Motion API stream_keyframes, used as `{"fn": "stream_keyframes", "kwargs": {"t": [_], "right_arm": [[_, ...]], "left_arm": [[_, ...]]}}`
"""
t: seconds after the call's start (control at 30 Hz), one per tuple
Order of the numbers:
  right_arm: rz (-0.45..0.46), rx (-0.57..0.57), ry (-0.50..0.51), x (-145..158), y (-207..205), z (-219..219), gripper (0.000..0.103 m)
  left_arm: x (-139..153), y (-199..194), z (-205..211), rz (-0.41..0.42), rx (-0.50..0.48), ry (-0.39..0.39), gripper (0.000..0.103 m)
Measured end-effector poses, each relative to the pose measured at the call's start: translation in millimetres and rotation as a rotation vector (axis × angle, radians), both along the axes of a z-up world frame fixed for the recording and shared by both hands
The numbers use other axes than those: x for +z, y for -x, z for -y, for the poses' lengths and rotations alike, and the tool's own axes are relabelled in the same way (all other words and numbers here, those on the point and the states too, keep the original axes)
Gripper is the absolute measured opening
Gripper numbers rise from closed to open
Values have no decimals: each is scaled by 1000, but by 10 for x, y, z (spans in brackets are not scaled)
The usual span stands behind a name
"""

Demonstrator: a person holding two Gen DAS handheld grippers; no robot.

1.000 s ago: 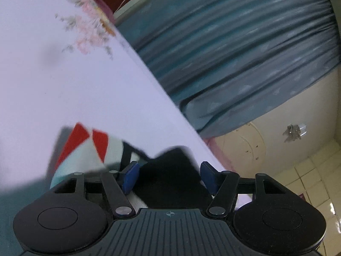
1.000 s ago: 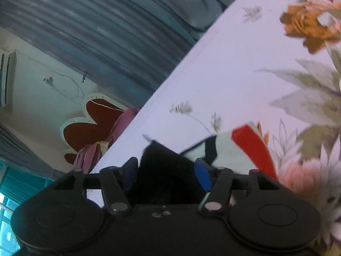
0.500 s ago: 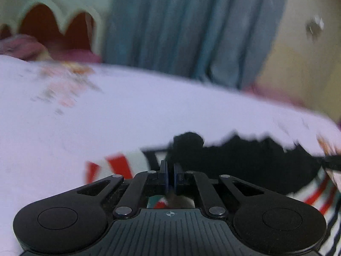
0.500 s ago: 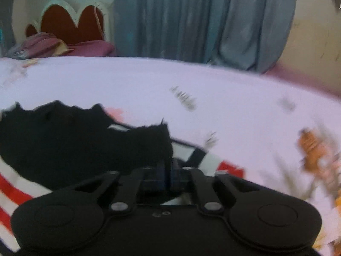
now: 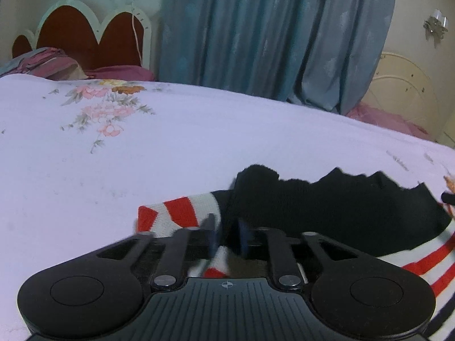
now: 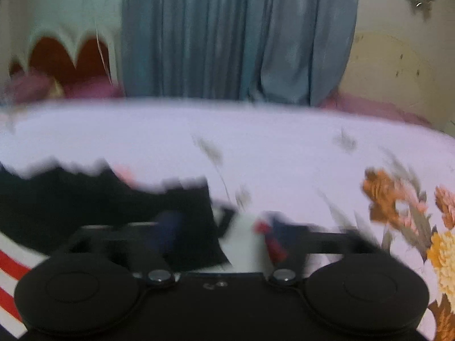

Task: Fold small clothes

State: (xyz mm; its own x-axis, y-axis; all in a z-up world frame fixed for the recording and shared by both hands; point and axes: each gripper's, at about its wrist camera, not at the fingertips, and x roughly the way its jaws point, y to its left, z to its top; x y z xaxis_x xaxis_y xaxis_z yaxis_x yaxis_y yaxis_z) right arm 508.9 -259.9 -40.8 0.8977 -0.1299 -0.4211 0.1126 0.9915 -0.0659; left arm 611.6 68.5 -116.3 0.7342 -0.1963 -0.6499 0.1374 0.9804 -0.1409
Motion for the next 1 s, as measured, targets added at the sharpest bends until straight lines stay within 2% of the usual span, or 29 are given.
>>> {"fn": "stream_keyframes", "kwargs": {"t": [0.03, 0.07, 0.1, 0.13, 0.23, 0.3, 0.37, 0.43, 0.47, 0.5, 0.53, 0.57, 0.6, 0.63, 0.7, 0.73, 0.77, 0.8, 0.83, 0.87, 0.9, 1.0], "right_arm": [[25, 43, -6, 58, 49, -94, 64], [9, 86, -13, 74, 35, -186, 52], [-25, 141, -10, 77, -13, -330, 34], [-48, 176, 5, 65, -47, -463, 31], [-111, 269, 4, -42, -210, -856, 32], [-151, 308, 9, -135, -303, -1023, 37], [-185, 325, 37, -230, -338, -1060, 39], [-183, 349, 38, -237, -288, -879, 42], [-177, 323, 51, -219, -247, -726, 42], [-158, 245, 70, -192, -199, -530, 42], [-147, 152, 80, -157, -139, -350, 40], [-137, 64, 48, -158, -94, -68, 40], [-138, 40, 0, -169, -65, 121, 55], [-145, 38, -33, -175, -51, 224, 57], [-154, 46, -3, -134, -54, 179, 54], [-138, 30, 19, -90, -21, 114, 37], [-108, 27, 21, -24, 52, 57, 28], [-76, 53, 4, 39, 153, -3, 25], [-60, 97, -12, 66, 241, -75, 30], [-69, 161, -7, 56, 292, -217, 30], [-88, 209, 5, 18, 306, -350, 28], [-142, 315, 44, -175, 326, -683, 33]], "left_arm": [[8, 4, 53, 26, 8, -1, 35], [68, 54, 164, 60, -8, 5, 38], [96, 73, 294, 75, -38, 8, 43], [121, 89, 481, 76, -82, 15, 45], [65, 79, 928, 40, -194, 39, 45], [-26, 77, 1139, 10, -249, 11, 46], [-138, 52, 1101, -23, -247, -22, 49], [-148, 110, 847, 3, -240, -32, 49], [-159, 150, 724, 18, -216, -76, 49], [-183, 188, 589, 29, -197, -107, 49], [-195, 226, 414, 36, -198, -69, 49], [-189, 247, 333, 36, -198, -41, 49], [-179, 262, 340, 38, -204, -57, 49], [-181, 276, 436, 43, -205, -104, 49], [-166, 302, 583, 44, -171, -152, 49], [-125, 333, 634, 47, -157, -163, 49], [-62, 404, 699, 66, -164, -154, 50], [13, 472, 770, 83, -189, -128, 52], [61, 551, 892, 93, -228, -103, 60], [65, 612, 980, 96, -252, -92, 64], [51, 663, 1081, 90, -277, -80, 66], [-79, 695, 1275, 35, -301, -72, 66]]}}
